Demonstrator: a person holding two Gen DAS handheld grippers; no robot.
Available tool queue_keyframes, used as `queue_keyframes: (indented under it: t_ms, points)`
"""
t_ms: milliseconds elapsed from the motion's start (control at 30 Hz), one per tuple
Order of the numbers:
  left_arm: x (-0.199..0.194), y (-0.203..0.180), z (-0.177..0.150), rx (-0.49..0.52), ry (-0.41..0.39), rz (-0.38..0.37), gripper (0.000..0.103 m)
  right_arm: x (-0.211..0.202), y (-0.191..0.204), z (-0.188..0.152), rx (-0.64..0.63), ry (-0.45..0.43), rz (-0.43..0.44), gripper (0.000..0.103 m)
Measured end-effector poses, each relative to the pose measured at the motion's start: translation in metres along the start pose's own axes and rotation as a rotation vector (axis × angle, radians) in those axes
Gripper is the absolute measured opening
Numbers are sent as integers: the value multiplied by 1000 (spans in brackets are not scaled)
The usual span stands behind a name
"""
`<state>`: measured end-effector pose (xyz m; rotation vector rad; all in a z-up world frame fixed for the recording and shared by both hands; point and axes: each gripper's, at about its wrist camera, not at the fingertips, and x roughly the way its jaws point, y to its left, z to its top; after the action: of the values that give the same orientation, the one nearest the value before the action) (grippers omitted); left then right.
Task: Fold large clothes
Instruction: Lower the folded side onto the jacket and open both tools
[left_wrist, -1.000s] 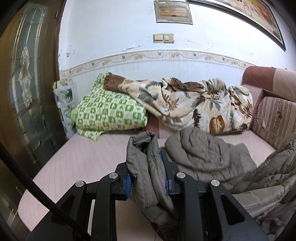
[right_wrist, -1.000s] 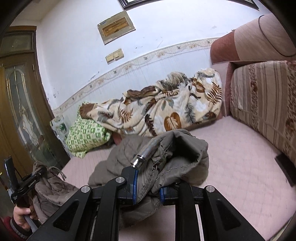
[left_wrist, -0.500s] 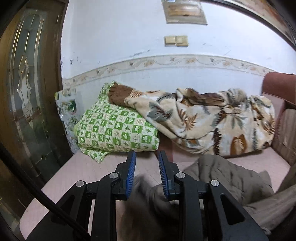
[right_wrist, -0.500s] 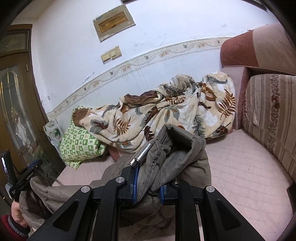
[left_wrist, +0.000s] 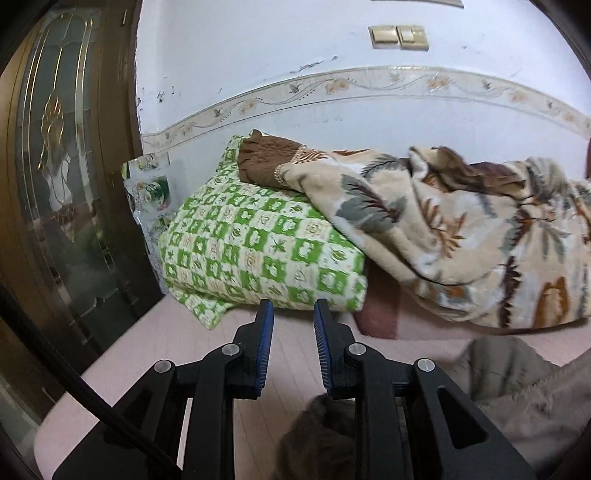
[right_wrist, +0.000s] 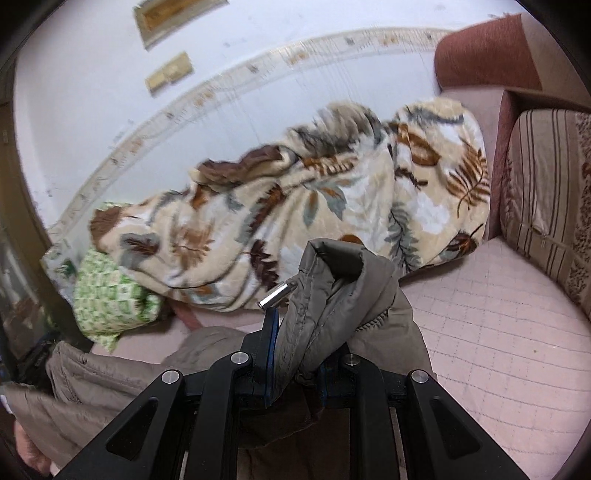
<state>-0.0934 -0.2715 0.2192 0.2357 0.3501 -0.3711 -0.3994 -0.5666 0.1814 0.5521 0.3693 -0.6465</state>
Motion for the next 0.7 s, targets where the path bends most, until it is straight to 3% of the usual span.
queue_keyframes:
  t_ms: [100,367,500,533,600,667,700]
  points:
    - [17,0,7,14,-4,22,22,38,-11,1,16,40,-46,18]
    - [33,4,1,15,37,-30,22,101,-48,-4,99,131,-129,19]
    - [27,-5,-6,5,88,-121,22,125,-68,-7,192,235,-102,33]
    - [24,-9,-8,12,99,-149,22,123,-69,-8,207,235,-92,36]
    - [15,-23,-12,38,113,-210,22,110,-71,-5,232,222,-70,56]
    - [7,-37,-16,65,122,-267,22,90,-68,2,212,169,-59,67]
    - [2,-47,-20,77,135,-307,22,80,-67,6,197,148,-52,67]
